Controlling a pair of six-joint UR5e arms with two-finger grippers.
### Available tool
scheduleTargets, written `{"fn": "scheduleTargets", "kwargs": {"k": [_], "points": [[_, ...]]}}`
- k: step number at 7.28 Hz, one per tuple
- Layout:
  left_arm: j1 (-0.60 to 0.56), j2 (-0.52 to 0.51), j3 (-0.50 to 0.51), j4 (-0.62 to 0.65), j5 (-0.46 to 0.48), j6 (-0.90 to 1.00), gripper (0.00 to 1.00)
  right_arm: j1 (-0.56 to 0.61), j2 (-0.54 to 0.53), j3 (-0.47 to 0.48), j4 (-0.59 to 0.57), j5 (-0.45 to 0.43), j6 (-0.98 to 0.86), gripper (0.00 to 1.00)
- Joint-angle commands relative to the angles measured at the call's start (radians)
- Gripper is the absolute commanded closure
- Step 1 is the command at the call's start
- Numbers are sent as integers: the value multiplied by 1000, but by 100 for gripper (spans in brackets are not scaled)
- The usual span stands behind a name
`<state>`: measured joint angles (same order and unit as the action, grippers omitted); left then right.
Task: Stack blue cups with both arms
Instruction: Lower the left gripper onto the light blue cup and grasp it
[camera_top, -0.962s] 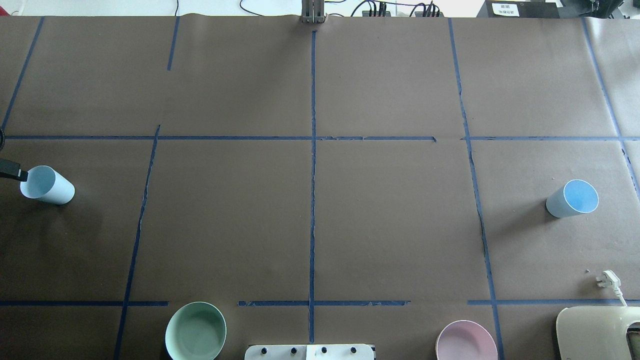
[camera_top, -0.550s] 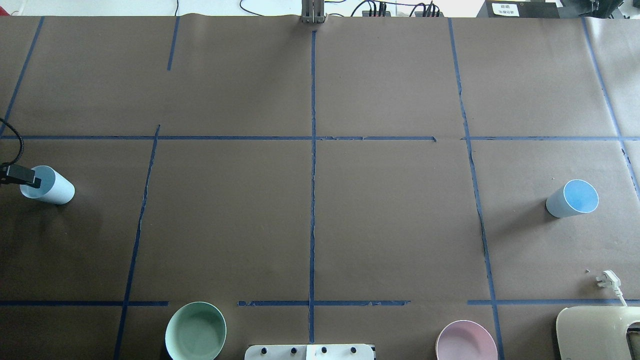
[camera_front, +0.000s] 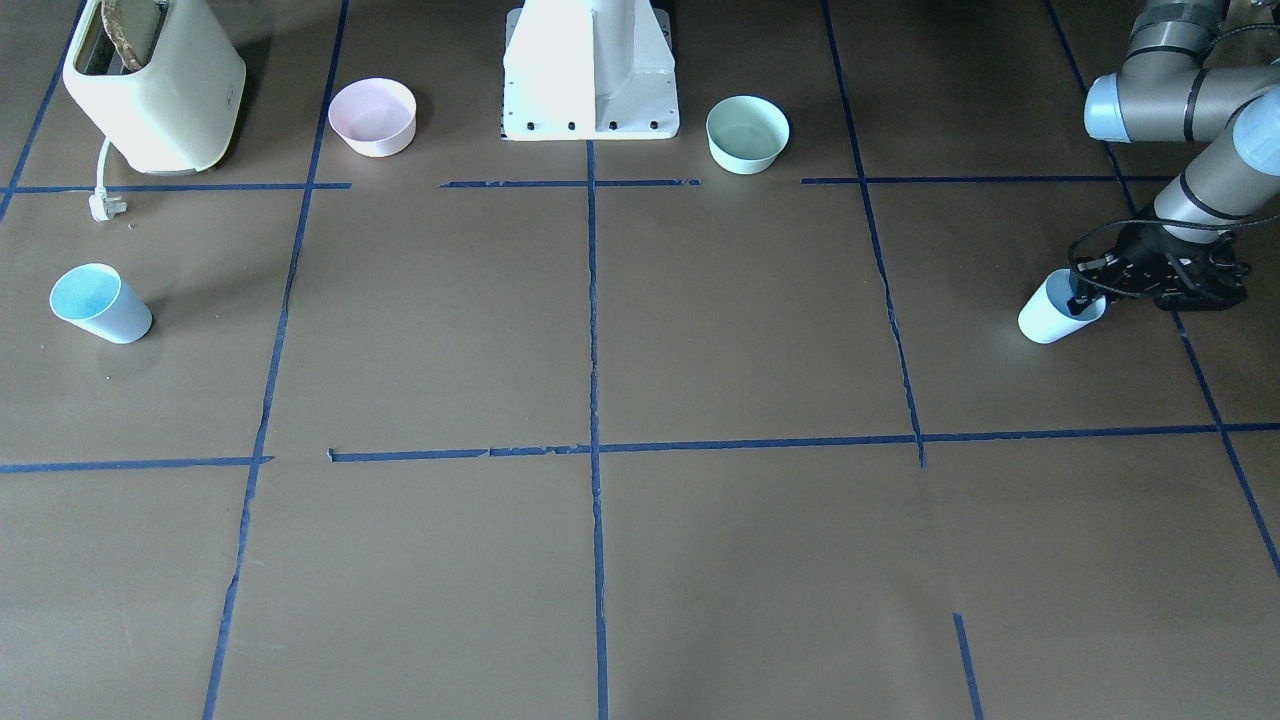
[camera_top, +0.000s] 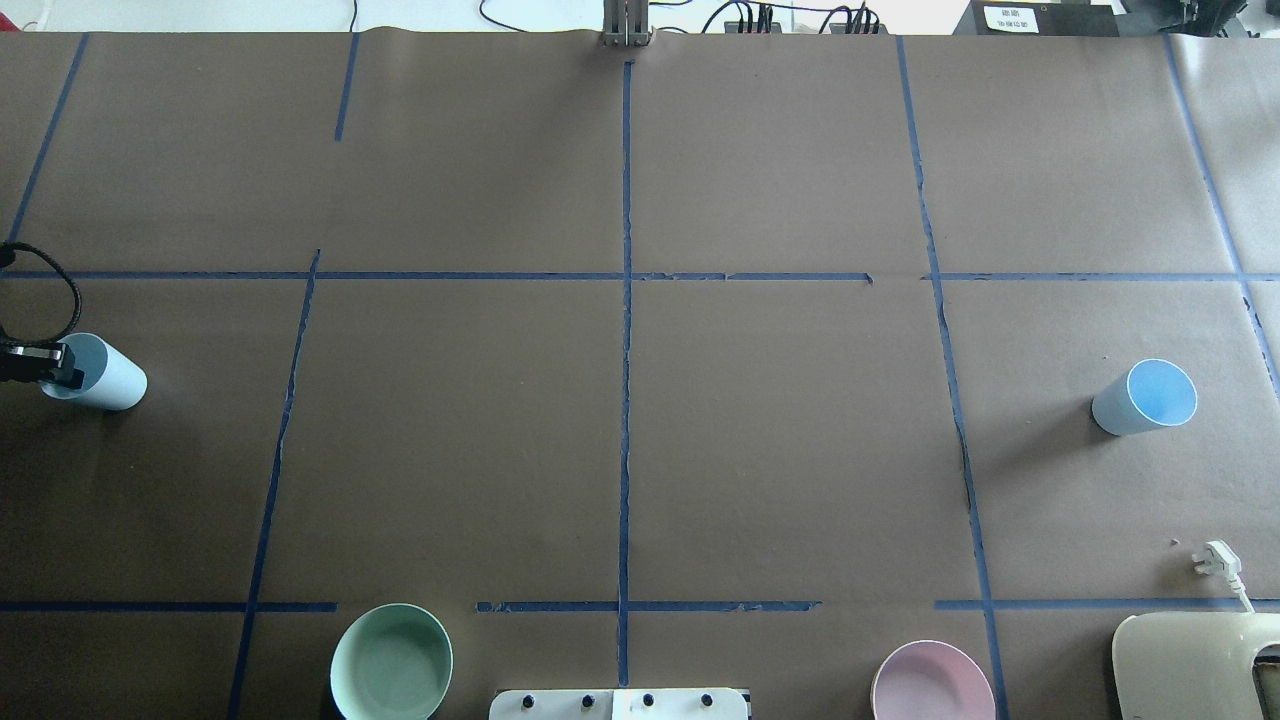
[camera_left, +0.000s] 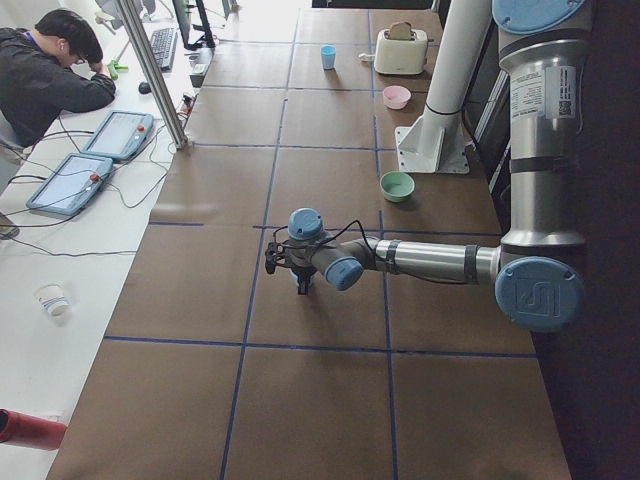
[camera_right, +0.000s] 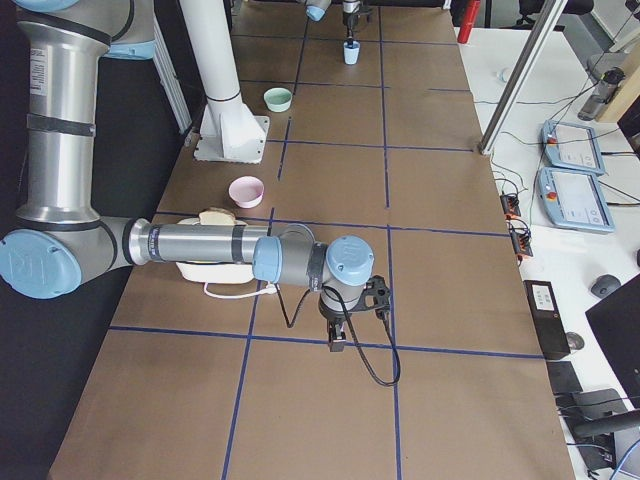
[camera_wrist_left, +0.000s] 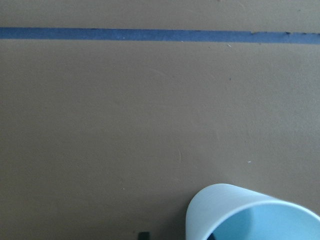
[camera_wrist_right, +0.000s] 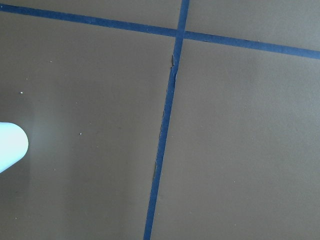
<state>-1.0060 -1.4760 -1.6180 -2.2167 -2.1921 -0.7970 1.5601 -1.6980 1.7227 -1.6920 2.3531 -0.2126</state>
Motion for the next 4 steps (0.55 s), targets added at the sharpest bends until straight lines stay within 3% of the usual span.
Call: {"fn": "scheduleTargets", "kwargs": {"k": [1, 2, 4], "points": [[0, -9, -25, 12, -39, -4, 100, 0, 0, 0, 0, 0, -1, 0], [0, -30, -42, 25, -119, -7, 100, 0, 0, 0, 0, 0, -1, 0], [-2, -155, -63, 105, -120, -10, 100, 0, -2, 2, 0, 0, 1, 0]]}}
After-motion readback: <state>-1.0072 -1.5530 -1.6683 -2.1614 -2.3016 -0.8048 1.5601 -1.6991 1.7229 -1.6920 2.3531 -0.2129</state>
